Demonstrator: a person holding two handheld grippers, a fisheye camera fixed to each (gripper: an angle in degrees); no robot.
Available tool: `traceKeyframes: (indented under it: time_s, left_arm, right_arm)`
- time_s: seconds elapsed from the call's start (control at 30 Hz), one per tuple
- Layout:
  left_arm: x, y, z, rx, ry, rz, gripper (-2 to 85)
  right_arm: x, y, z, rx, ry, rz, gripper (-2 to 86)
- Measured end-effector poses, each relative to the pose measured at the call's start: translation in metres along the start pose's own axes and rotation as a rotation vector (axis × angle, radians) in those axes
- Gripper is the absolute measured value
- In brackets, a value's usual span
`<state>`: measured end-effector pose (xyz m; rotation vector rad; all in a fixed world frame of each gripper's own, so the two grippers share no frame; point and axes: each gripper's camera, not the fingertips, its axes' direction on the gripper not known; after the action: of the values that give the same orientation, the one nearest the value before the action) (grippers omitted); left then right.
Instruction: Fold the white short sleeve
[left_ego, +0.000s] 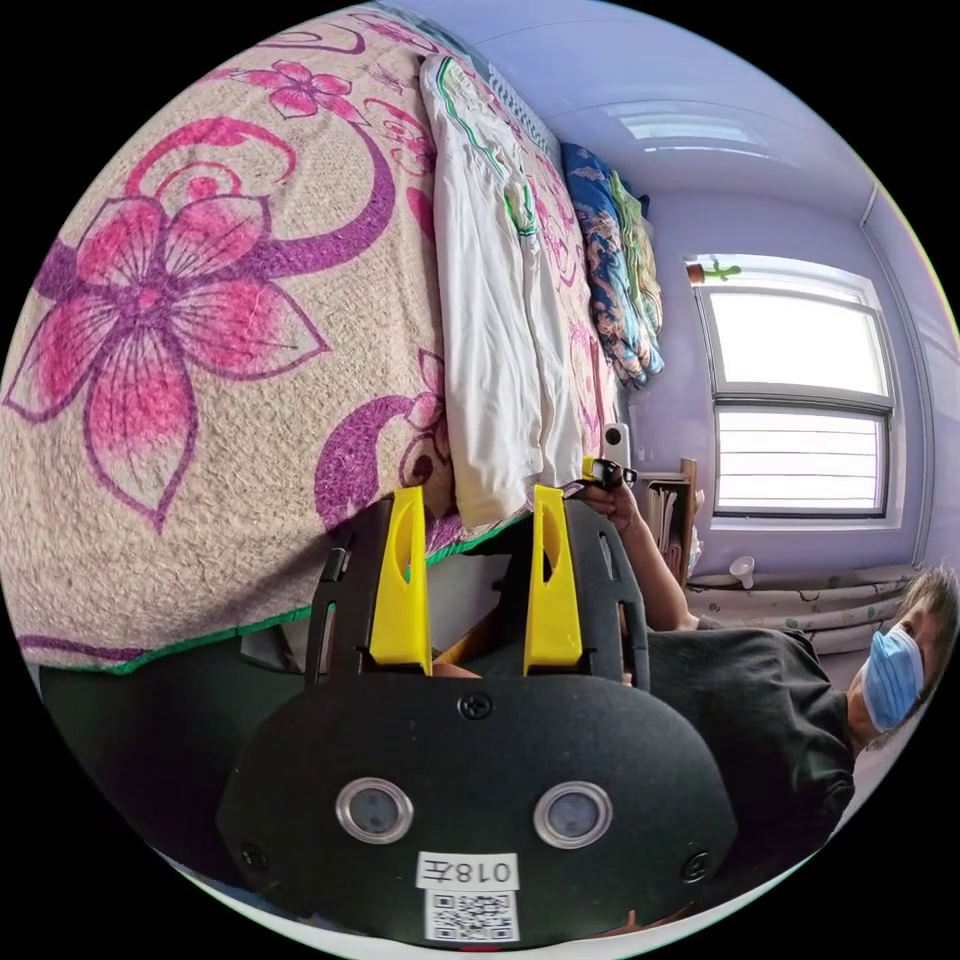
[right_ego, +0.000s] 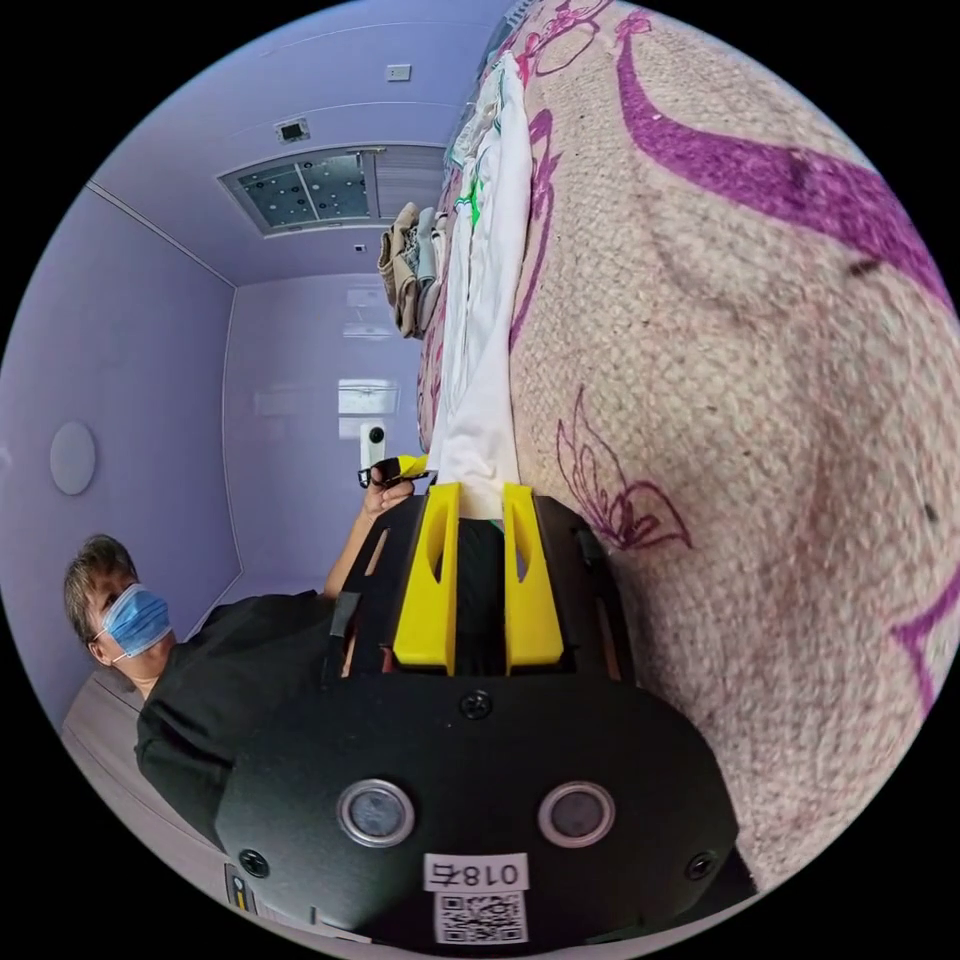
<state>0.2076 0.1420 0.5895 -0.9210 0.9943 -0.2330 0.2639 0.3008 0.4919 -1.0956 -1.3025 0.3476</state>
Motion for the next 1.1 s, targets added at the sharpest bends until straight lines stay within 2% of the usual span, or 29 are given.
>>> traceKeyframes:
  time_s: [0.33, 0.67, 0.8, 1.1]
  left_arm:
    - [-0.025, -0.007, 0.044, 0.006, 0.177, -0.051, 14.6]
    - [-0.015, -0.026, 0.078, -0.026, 0.088, -0.021, 12.6]
    - [-0.02, -0.025, 0.084, -0.024, 0.115, -0.009, 12.8]
    - [-0.034, -0.033, 0.098, -0.044, 0.146, -0.012, 13.4]
  right_arm:
    - [0.014, 0.023, -0.011, 0.039, 0.018, 0.024, 8.0]
    - [0.014, 0.016, 0.006, 0.004, -0.004, 0.007, 8.7]
    - [0.016, 0.028, -0.009, 0.029, 0.036, 0.016, 9.8]
    - [0.02, 0.018, 0.01, 0.0, -0.028, 0.009, 9.3]
